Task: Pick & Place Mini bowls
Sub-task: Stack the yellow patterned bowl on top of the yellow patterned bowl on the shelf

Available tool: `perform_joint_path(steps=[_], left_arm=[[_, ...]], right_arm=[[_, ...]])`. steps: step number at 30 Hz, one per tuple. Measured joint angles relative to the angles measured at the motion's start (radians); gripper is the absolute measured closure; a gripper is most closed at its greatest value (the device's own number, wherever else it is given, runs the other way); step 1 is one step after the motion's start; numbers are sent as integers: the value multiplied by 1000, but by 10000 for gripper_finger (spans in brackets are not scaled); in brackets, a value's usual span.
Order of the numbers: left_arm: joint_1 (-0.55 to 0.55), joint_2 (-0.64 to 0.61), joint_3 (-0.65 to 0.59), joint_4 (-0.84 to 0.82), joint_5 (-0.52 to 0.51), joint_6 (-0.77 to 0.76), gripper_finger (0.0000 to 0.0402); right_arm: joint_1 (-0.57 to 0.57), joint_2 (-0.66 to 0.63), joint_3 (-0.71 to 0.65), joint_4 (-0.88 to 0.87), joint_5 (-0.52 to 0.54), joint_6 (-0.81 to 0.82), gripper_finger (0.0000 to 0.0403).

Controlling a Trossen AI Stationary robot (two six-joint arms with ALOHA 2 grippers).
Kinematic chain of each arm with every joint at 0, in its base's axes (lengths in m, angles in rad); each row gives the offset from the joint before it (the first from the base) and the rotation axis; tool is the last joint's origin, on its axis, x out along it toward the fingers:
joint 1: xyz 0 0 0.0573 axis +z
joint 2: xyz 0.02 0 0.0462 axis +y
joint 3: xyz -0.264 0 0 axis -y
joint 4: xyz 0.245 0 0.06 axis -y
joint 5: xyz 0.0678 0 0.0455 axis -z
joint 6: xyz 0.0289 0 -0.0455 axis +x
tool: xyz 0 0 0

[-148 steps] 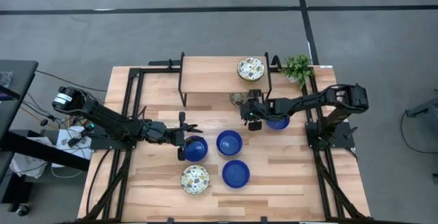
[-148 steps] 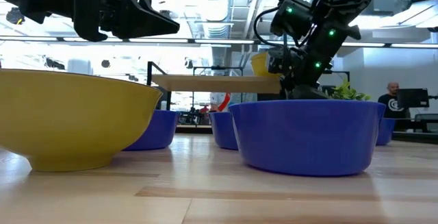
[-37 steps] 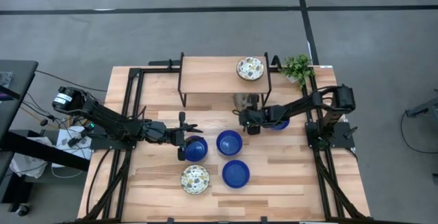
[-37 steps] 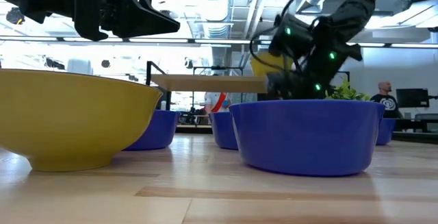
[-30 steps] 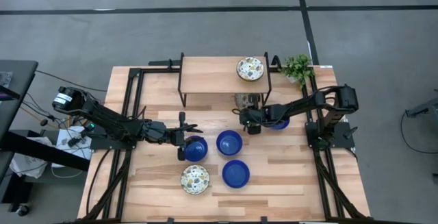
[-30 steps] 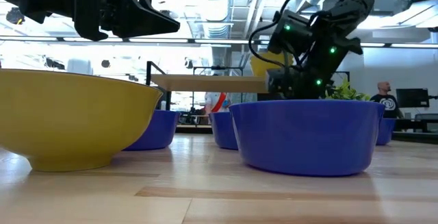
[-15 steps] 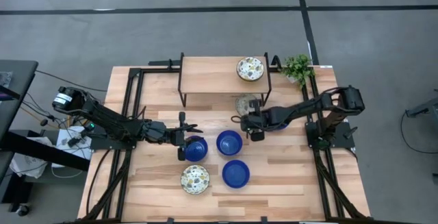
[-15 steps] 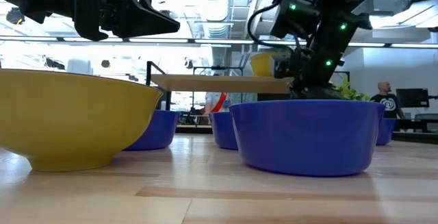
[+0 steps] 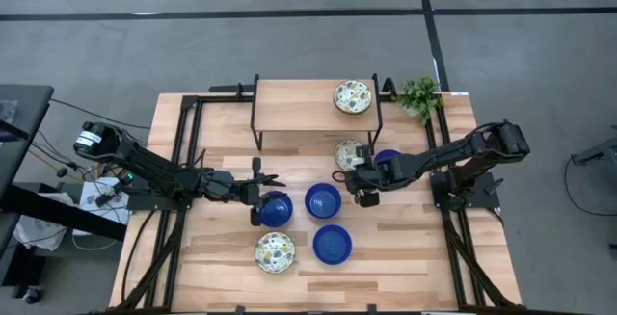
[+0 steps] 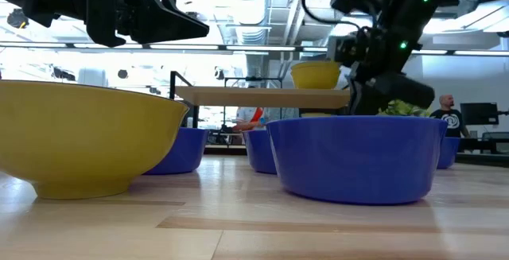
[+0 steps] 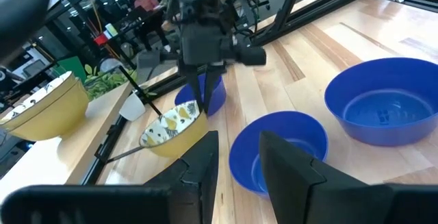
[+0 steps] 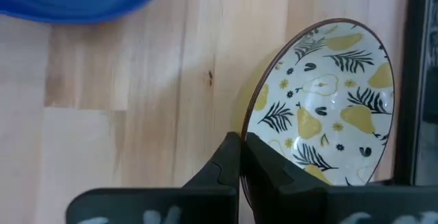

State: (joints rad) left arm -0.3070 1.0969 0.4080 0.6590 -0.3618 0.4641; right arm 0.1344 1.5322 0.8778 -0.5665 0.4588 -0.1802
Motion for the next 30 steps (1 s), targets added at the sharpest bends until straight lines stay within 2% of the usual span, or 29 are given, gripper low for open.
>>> perform_joint_path(steps=[5,20,30], left_arm=[[0,0,0,0,0,0,295],[0,0,0,0,0,0,295],[0,0,0,0,0,-1,295]], right_arm=[[12,-43,0,-22,-6,0,402],[86,-164,12,-105,-127,33,402],[129,-171,220,-328,-118,76,402]])
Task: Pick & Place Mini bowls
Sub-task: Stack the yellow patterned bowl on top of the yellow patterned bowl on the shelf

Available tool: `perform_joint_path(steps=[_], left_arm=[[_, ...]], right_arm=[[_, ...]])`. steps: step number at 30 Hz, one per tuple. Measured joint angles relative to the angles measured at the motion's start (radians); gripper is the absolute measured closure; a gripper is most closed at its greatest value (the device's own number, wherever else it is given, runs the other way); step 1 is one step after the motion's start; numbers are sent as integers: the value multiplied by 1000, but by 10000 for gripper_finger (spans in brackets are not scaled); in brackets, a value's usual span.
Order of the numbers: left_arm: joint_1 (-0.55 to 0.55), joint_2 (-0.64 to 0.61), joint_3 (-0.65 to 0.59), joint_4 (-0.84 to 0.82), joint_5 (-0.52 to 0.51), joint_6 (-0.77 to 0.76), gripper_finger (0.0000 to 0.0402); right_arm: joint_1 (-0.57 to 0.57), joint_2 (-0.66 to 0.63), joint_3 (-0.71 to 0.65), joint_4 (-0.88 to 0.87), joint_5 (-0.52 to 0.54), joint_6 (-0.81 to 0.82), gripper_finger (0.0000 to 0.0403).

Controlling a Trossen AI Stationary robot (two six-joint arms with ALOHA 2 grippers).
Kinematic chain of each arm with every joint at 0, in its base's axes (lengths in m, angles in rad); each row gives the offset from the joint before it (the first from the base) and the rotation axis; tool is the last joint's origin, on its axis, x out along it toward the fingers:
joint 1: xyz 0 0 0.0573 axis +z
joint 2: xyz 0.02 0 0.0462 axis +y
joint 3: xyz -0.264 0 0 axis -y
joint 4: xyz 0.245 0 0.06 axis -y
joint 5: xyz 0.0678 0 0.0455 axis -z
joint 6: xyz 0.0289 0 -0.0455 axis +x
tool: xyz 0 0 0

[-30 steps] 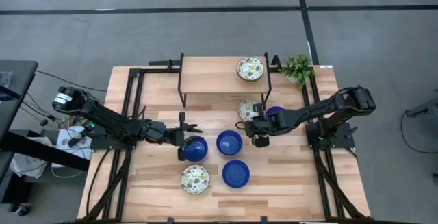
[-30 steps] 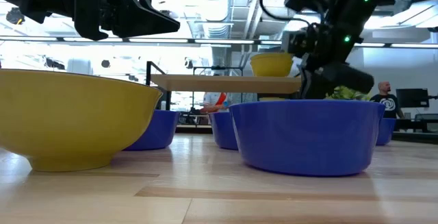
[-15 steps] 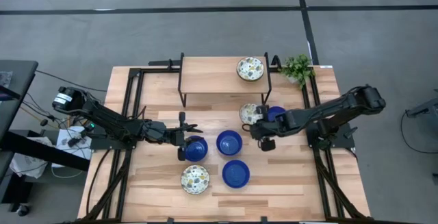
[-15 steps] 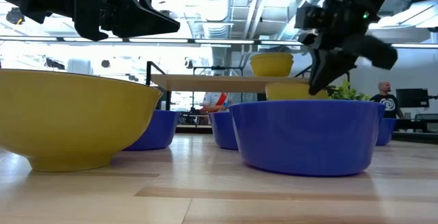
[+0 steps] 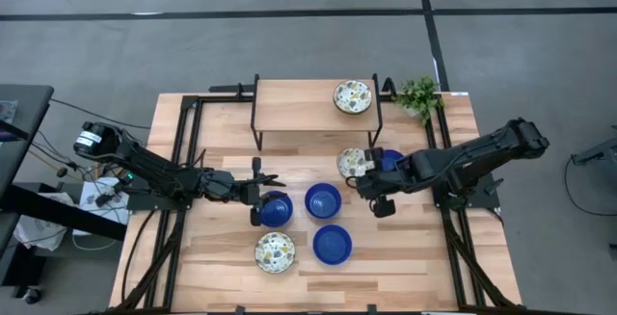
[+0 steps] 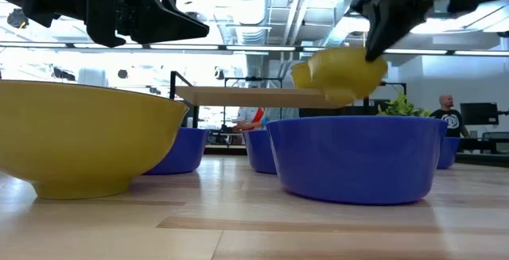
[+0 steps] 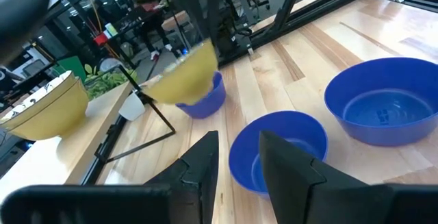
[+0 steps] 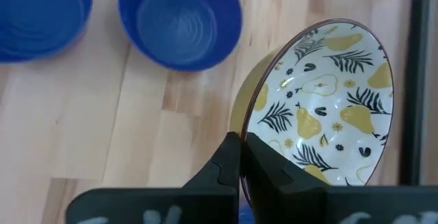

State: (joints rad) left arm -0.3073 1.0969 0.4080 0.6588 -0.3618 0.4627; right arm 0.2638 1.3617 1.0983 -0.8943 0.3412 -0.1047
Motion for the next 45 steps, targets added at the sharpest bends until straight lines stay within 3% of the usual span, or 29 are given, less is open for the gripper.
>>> perform_joint_path(steps=[9,15,18,27,34,45], left_arm=[[0,0,0,-1,0,-39,295],[0,0,0,-6,0,-89,295],[-1,0,0,-6,0,-106,295],[-34,0,0,-7,0,-165,295],[-81,0,0,-8,0,-191,295],[-106,0,0,-8,-11,-306,295]], right_arm=[[-3,0,204,-157,87,-59,403],[-12,0,295,-158,307,-151,403],[-47,0,317,-143,345,-205,403],[-249,0,337,-142,330,-287,403],[-394,1,337,-138,224,-315,403],[-522,54,339,-85,92,-411,403]])
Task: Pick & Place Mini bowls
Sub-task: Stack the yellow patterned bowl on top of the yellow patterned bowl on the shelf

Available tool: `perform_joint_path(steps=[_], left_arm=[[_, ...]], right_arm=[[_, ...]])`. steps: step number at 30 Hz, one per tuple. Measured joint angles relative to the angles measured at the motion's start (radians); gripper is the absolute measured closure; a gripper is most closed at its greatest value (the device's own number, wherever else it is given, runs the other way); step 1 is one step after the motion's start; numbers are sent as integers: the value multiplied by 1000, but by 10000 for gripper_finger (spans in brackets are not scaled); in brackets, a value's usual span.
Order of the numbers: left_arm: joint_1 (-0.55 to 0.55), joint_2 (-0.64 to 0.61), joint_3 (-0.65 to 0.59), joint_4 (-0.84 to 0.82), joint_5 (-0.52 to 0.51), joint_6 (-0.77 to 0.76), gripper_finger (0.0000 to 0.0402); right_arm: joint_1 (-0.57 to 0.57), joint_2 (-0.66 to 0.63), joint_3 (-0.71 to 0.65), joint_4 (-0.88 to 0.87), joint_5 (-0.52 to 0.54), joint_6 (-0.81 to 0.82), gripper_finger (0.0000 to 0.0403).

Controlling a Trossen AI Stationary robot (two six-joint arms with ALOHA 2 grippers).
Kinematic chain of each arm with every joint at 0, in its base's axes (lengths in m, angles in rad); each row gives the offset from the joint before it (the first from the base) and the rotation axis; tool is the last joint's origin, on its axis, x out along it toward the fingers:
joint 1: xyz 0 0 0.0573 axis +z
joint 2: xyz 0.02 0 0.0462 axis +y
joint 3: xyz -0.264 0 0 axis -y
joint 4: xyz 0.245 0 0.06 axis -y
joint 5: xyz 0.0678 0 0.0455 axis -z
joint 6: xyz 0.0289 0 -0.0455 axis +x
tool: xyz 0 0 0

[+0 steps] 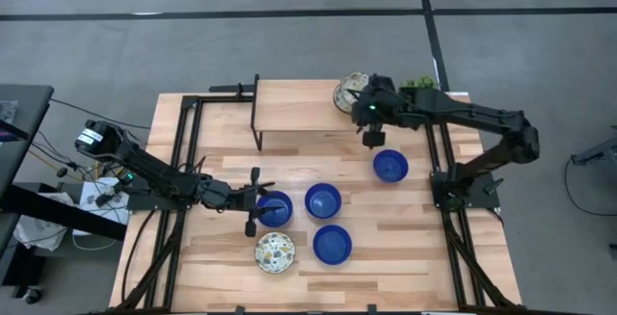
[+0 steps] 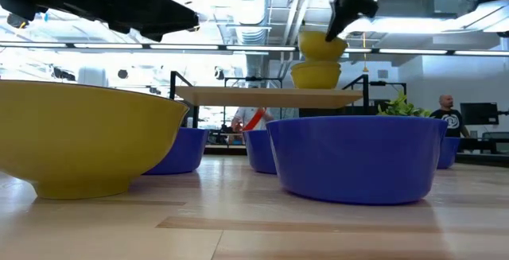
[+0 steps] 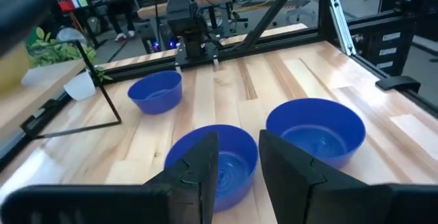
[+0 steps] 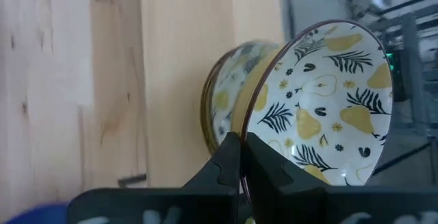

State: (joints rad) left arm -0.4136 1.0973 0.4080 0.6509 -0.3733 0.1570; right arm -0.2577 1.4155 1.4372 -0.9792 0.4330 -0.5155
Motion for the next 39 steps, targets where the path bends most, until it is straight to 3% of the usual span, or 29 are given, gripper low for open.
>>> perform_joint_path(steps=[14,39], left_arm=[[-7,58,0,-1,0,-52,295],[-7,58,0,0,0,-84,295]], right_arm=[[-55,177,107,-53,11,-87,403],[-43,174,112,-90,18,-33,366]])
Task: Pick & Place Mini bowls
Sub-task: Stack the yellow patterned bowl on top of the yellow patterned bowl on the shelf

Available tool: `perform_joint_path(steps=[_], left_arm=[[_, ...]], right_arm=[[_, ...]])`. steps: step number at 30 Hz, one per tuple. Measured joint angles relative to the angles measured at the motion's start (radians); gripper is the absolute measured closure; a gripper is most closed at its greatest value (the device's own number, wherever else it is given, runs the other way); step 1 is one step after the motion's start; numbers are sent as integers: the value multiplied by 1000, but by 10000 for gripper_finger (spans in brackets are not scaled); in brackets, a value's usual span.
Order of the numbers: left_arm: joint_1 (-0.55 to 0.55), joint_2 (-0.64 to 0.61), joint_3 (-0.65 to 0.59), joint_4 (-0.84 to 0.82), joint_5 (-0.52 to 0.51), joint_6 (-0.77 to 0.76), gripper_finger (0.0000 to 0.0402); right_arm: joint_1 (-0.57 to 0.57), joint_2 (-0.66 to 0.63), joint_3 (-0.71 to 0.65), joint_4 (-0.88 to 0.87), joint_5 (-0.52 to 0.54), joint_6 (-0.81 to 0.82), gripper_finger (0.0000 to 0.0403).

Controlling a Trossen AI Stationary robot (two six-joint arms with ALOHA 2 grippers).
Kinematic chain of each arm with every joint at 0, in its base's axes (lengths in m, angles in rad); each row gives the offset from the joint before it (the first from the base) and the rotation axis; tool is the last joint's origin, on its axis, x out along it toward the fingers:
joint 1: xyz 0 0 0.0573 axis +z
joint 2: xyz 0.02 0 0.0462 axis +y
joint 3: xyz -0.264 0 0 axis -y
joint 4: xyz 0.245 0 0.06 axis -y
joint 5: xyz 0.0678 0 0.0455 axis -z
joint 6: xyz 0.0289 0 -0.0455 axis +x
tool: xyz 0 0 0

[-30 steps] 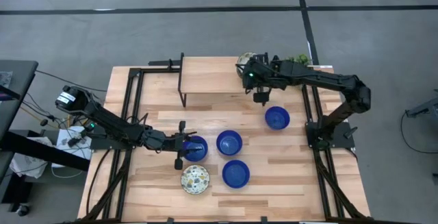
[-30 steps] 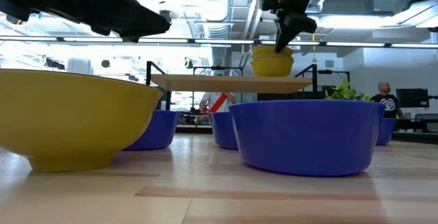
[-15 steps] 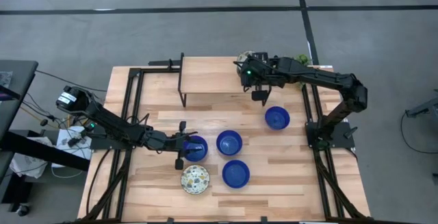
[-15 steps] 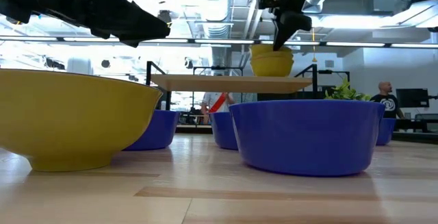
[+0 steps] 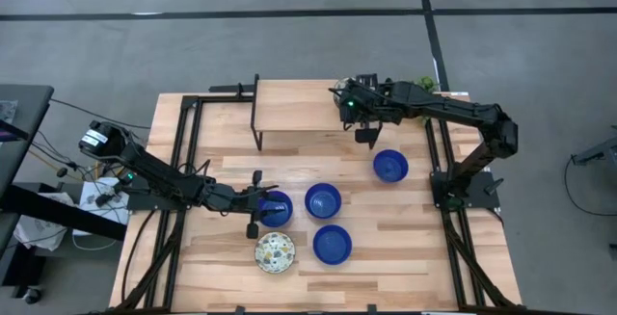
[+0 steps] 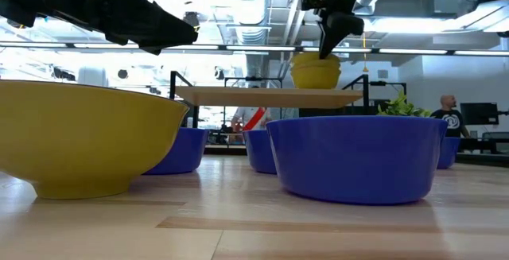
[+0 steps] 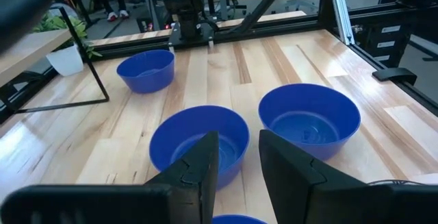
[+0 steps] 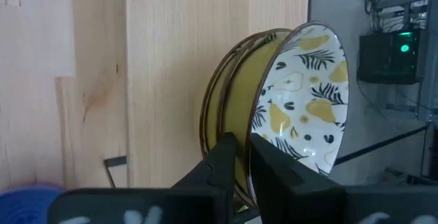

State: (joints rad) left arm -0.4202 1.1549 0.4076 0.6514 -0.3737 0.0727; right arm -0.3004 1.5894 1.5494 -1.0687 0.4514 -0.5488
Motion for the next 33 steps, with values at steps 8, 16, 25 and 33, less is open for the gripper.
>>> perform_joint_path(steps=[8,16,25,33], left_arm=[[0,0,0,0,0,0,295],[0,0,0,0,0,0,295],[0,0,0,0,0,-1,295],[0,0,0,-2,0,-26,295]], right_arm=[[2,0,0,0,7,11,331],[20,0,0,0,26,52,291],[76,-9,5,3,178,40,264],[144,-8,103,-126,280,182,272]])
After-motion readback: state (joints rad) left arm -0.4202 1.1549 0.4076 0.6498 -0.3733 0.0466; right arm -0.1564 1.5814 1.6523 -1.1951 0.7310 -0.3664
